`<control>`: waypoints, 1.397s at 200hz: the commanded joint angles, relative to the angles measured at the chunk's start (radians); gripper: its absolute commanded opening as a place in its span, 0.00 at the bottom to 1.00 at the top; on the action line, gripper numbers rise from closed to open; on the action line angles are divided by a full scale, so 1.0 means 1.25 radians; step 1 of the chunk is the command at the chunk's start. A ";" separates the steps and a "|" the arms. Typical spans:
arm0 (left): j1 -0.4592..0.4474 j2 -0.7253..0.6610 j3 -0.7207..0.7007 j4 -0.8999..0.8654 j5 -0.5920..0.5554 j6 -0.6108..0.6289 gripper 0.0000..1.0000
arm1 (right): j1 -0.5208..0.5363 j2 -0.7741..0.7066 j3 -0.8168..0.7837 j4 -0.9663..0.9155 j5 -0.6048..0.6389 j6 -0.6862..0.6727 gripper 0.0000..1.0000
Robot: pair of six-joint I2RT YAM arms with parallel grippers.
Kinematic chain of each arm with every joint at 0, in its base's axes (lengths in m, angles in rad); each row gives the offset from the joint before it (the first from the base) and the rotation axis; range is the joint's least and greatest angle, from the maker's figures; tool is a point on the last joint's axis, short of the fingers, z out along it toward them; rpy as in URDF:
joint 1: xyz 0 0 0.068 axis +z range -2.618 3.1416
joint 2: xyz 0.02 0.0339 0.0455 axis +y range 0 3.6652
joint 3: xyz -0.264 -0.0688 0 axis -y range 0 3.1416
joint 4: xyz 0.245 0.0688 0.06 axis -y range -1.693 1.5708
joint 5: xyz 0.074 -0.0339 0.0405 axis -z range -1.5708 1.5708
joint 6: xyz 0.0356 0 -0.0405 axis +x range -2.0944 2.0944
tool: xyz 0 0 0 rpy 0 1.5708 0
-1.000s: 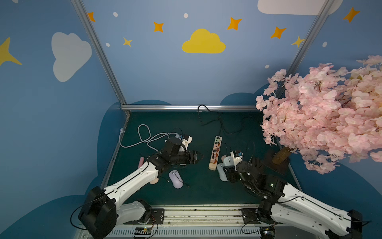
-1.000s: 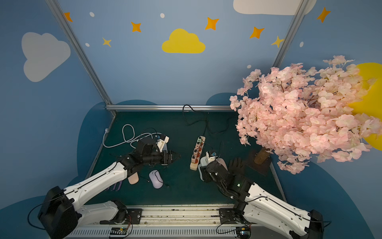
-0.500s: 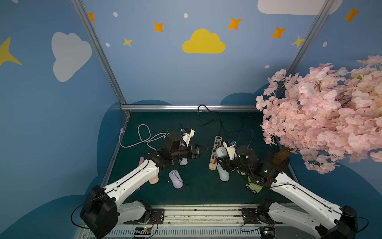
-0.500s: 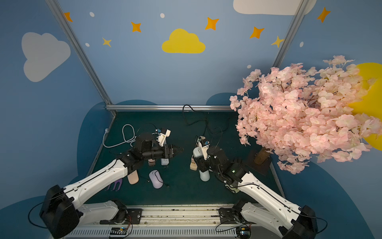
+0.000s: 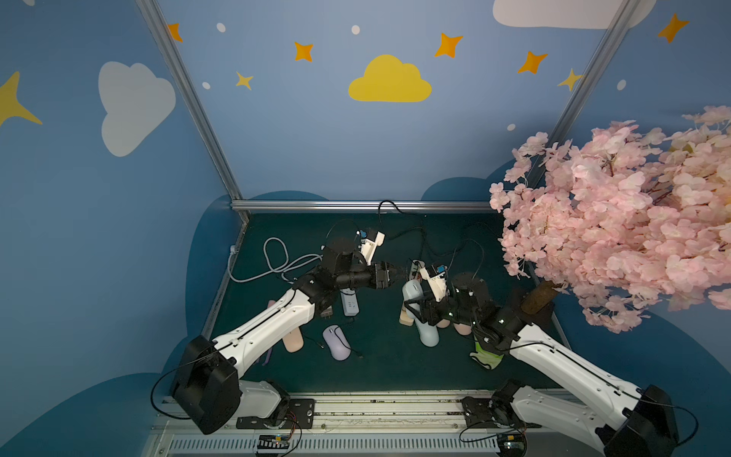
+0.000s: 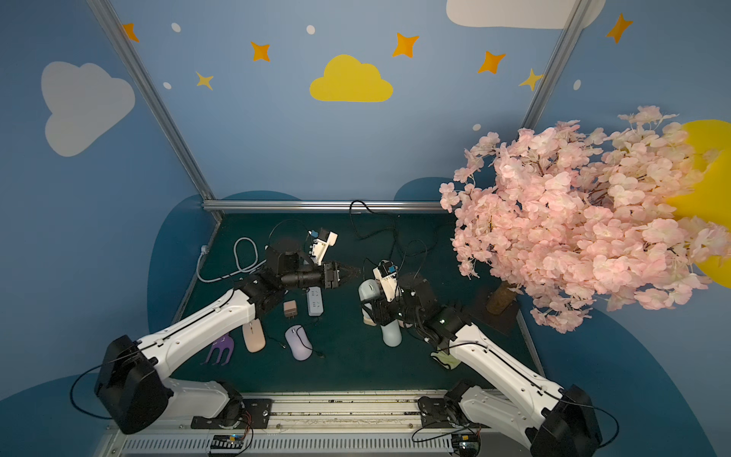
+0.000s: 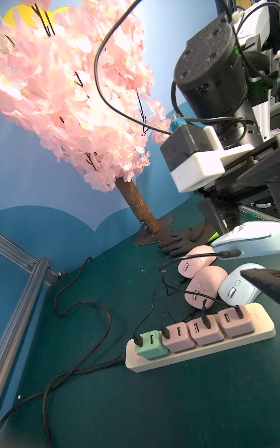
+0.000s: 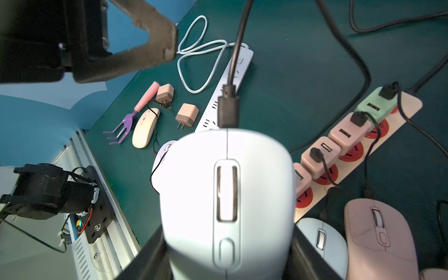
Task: Unplug the wireless mouse
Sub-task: Remove the power cord from the mouse.
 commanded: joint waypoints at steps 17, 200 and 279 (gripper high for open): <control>-0.003 0.050 0.053 -0.078 -0.024 0.050 0.48 | -0.002 -0.001 -0.008 0.044 -0.029 0.008 0.00; -0.015 0.120 0.123 -0.142 -0.073 0.091 0.06 | -0.003 0.023 0.013 0.012 -0.056 -0.005 0.00; -0.015 0.101 0.106 -0.123 -0.095 0.079 0.04 | 0.000 0.024 0.011 -0.012 -0.090 -0.023 0.00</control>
